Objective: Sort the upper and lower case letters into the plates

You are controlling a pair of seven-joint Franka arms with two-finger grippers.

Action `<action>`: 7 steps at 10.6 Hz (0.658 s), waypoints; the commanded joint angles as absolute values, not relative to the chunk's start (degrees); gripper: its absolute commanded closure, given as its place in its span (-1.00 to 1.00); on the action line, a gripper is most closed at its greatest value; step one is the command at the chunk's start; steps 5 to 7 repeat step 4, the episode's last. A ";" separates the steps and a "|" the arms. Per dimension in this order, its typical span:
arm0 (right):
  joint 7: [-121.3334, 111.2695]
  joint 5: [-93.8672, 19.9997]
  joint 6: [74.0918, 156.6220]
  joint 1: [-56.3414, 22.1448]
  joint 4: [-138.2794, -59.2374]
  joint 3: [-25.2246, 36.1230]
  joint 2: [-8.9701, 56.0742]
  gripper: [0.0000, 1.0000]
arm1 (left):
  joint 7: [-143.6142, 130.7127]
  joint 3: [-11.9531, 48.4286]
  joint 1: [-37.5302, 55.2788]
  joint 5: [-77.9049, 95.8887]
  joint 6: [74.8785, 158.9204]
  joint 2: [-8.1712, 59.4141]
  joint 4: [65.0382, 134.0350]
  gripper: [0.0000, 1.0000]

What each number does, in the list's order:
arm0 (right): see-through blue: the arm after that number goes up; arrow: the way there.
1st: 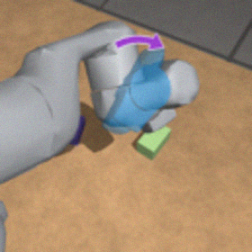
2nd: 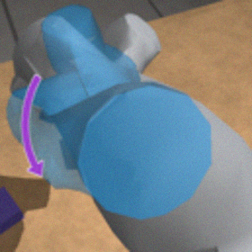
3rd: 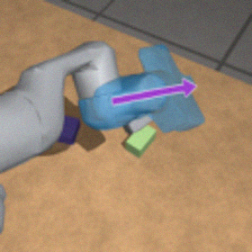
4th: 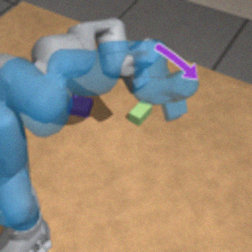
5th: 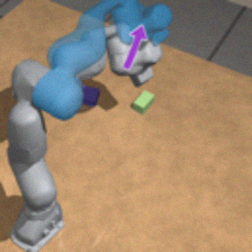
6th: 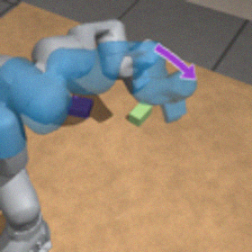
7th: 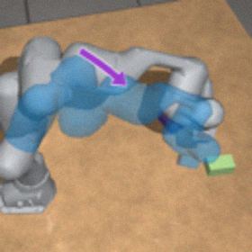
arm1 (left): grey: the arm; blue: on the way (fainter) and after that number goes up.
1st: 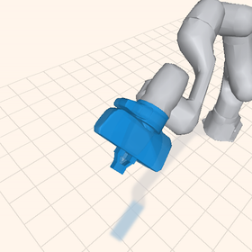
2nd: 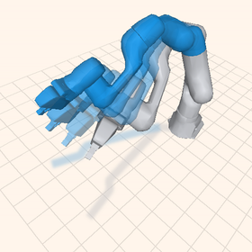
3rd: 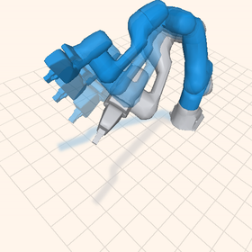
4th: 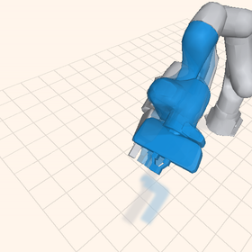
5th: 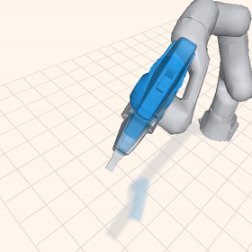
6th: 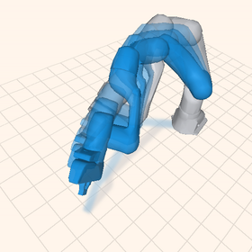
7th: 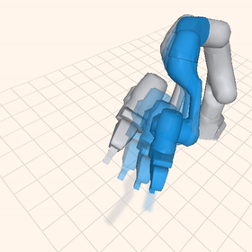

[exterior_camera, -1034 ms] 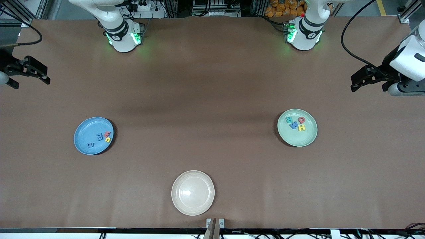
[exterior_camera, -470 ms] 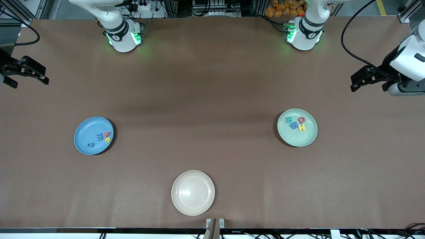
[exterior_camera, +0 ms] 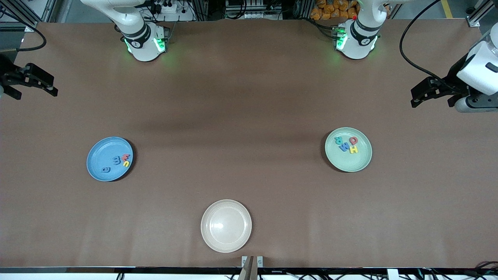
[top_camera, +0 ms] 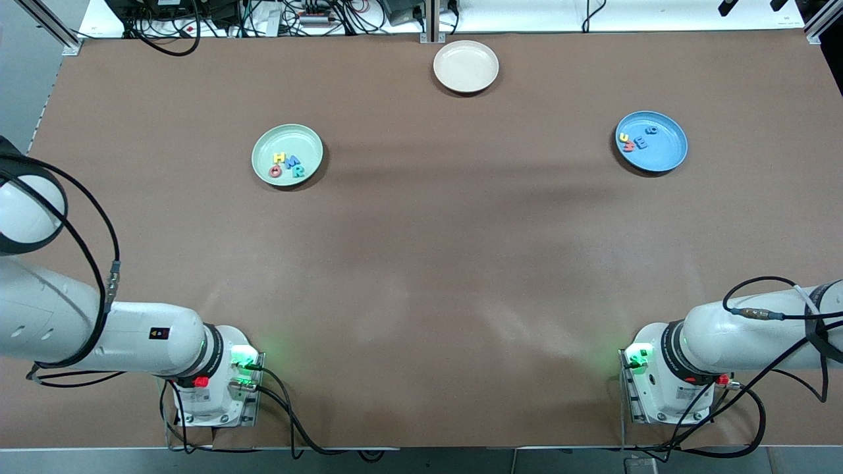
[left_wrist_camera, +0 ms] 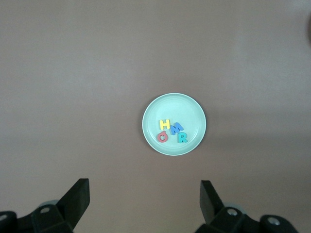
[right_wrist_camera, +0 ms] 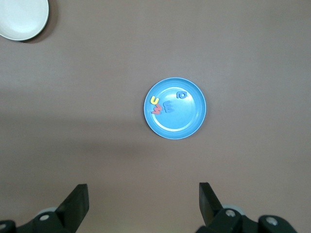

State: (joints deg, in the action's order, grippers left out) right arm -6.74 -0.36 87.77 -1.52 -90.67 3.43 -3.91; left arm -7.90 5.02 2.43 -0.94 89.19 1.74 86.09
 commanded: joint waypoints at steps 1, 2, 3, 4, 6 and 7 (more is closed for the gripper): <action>-5.80 -1.41 86.48 -1.14 -88.95 3.34 -3.16 -1.00 | -7.82 5.27 2.46 -2.11 88.86 2.29 84.81 -1.00; -5.80 -1.41 86.48 -1.14 -88.95 3.34 -3.16 -1.00 | -7.82 5.19 2.29 -1.94 88.86 2.29 84.81 -1.00; -5.80 -1.41 86.48 -1.14 -88.95 3.34 -3.16 -1.00 | -7.82 5.27 2.20 -1.93 88.86 2.29 84.81 -1.00; -5.80 -1.41 86.40 -1.14 -88.95 3.34 -3.16 -1.00 | -7.82 5.19 2.28 -2.02 88.86 2.29 84.81 -1.00; -5.80 -1.41 86.40 -1.14 -88.95 3.34 -3.16 -1.00 | -7.82 5.19 2.28 -2.02 88.86 2.29 84.81 -1.00; -5.80 -1.41 86.40 -1.14 -88.95 3.34 -3.16 -1.00 | -7.82 5.19 2.28 -2.02 88.86 2.29 84.81 -1.00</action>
